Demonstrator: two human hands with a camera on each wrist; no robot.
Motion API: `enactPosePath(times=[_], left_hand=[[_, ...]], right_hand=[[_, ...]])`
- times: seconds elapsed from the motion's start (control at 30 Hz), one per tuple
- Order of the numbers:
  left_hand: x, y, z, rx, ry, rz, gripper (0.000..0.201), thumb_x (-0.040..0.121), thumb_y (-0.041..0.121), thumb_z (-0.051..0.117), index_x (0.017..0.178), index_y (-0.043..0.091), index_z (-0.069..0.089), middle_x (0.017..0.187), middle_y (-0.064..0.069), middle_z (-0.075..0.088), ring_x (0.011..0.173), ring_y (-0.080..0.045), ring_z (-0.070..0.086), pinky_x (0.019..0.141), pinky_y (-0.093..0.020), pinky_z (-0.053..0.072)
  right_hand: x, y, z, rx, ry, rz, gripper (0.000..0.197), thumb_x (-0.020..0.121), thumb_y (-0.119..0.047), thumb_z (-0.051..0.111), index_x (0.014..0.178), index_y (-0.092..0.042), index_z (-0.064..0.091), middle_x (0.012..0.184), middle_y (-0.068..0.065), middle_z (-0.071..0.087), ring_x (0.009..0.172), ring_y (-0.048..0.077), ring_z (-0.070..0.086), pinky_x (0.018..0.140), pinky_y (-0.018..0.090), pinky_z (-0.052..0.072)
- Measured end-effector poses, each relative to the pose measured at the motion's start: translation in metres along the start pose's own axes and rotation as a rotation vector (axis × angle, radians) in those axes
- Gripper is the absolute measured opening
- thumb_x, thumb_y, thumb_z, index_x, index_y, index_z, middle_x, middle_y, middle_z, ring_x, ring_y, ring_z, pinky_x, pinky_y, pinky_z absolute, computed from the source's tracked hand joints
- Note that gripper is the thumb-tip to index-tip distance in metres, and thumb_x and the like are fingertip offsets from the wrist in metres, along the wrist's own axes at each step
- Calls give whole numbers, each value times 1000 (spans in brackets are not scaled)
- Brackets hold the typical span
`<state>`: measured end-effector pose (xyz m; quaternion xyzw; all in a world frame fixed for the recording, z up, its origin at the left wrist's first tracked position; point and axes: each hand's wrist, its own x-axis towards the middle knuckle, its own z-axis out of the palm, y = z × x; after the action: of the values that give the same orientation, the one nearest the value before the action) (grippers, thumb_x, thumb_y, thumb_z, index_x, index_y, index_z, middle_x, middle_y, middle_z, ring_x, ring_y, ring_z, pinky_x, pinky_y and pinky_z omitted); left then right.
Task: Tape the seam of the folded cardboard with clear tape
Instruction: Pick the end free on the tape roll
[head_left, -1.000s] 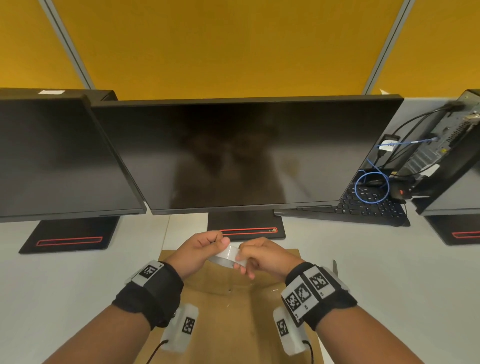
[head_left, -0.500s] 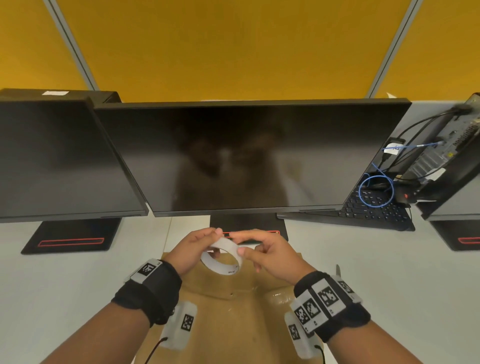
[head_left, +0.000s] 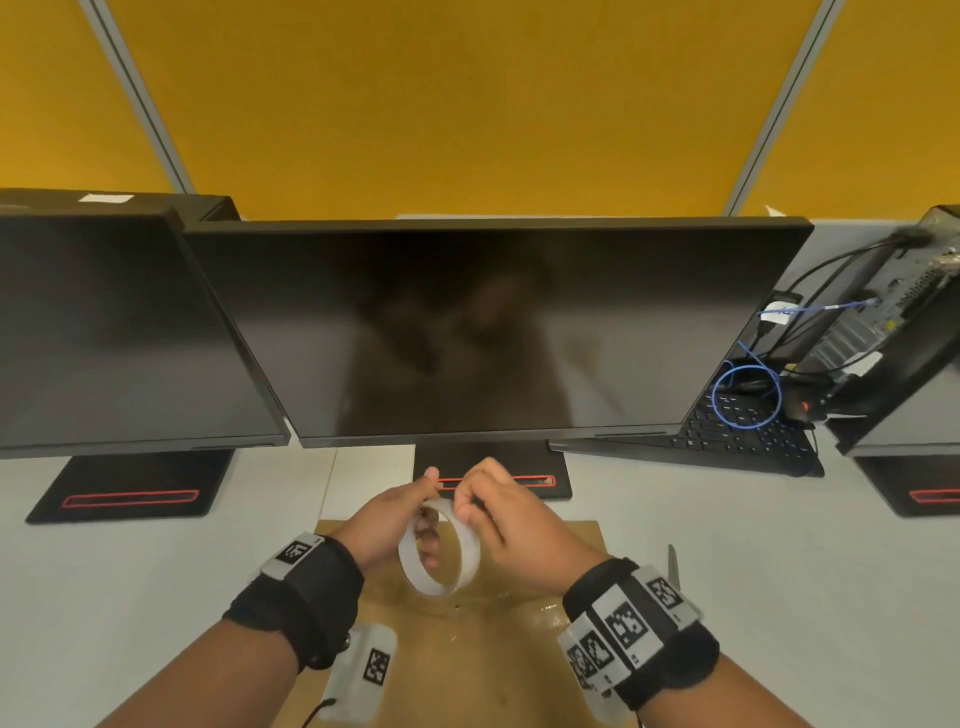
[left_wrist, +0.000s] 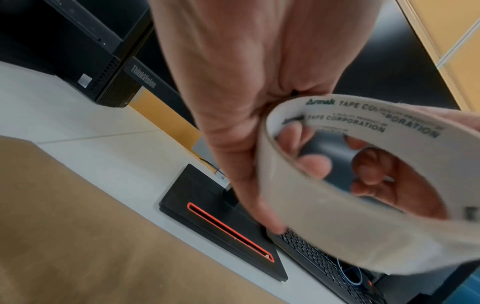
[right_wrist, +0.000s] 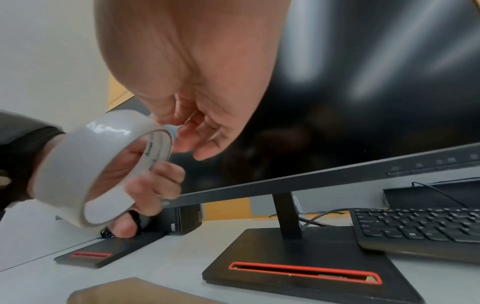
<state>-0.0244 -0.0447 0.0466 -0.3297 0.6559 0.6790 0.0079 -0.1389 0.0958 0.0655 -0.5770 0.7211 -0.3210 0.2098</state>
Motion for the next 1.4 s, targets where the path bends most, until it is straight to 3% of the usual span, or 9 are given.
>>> enactPosePath(times=[0.13, 0.27, 0.37, 0.5, 0.73, 0.93, 1.03, 1.13, 1.4], left_hand=[[-5, -7, 10, 209, 175, 249, 28, 87, 61, 41, 104, 39, 43, 115, 9, 50, 109, -12, 51, 91, -25, 44], [-12, -21, 23, 587, 116, 521, 33, 78, 54, 61, 104, 37, 48, 116, 27, 41, 110, 10, 38, 90, -12, 39], [-11, -31, 34, 667, 59, 460, 48, 81, 64, 40, 97, 22, 57, 98, 8, 55, 93, -6, 52, 80, -29, 50], [-5, -34, 38, 613, 99, 397, 52, 81, 67, 35, 103, 25, 57, 91, 2, 61, 85, -15, 58, 77, -39, 52], [-1, -27, 32, 636, 185, 292, 42, 93, 51, 41, 125, 25, 53, 98, 1, 65, 88, -13, 60, 77, -27, 49], [-12, -19, 38, 466, 113, 338, 16, 93, 40, 49, 79, 36, 54, 62, 5, 56, 56, -3, 54, 65, -24, 47], [-14, -17, 40, 385, 93, 354, 12, 93, 36, 52, 82, 39, 54, 61, 4, 56, 56, 0, 53, 63, -17, 46], [-17, -18, 43, 340, 14, 347, 10, 94, 26, 53, 95, 36, 54, 66, 7, 57, 59, 2, 54, 59, -9, 44], [-12, -25, 36, 460, 39, 310, 26, 95, 30, 51, 69, 28, 51, 61, 6, 58, 60, -3, 53, 70, -22, 44]], right_hand=[[1, 2, 2, 142, 131, 214, 11, 101, -24, 37, 94, -23, 46, 103, -5, 43, 85, 3, 48, 70, 13, 37], [1, 12, -3, 250, 167, 406, 12, 102, -23, 36, 97, -20, 47, 104, -3, 45, 81, -2, 43, 64, 8, 32], [0, 16, 0, 252, 191, 427, 15, 102, -24, 34, 99, -19, 47, 106, -1, 45, 83, 0, 44, 66, 7, 34], [-4, 20, 9, 263, 264, 442, 14, 102, -24, 33, 99, -19, 45, 104, 0, 47, 85, 5, 47, 68, 9, 39], [-14, 15, 8, 443, 352, 379, 20, 103, -22, 31, 92, -22, 47, 86, -6, 62, 83, 5, 59, 74, 10, 44], [-12, 21, -4, 690, 293, 439, 16, 102, -23, 37, 99, -14, 50, 97, 3, 69, 78, 11, 66, 70, 16, 53], [-15, 23, -8, 870, 265, 465, 15, 99, -26, 46, 99, -13, 53, 102, 9, 71, 80, 19, 68, 76, 24, 55], [-17, 27, -6, 760, 271, 396, 10, 91, -23, 63, 88, -15, 57, 98, 12, 71, 86, 21, 69, 85, 31, 56], [-21, 28, -5, 669, 364, 324, 7, 89, -14, 64, 85, -11, 59, 75, 6, 72, 73, 13, 67, 78, 24, 54]])
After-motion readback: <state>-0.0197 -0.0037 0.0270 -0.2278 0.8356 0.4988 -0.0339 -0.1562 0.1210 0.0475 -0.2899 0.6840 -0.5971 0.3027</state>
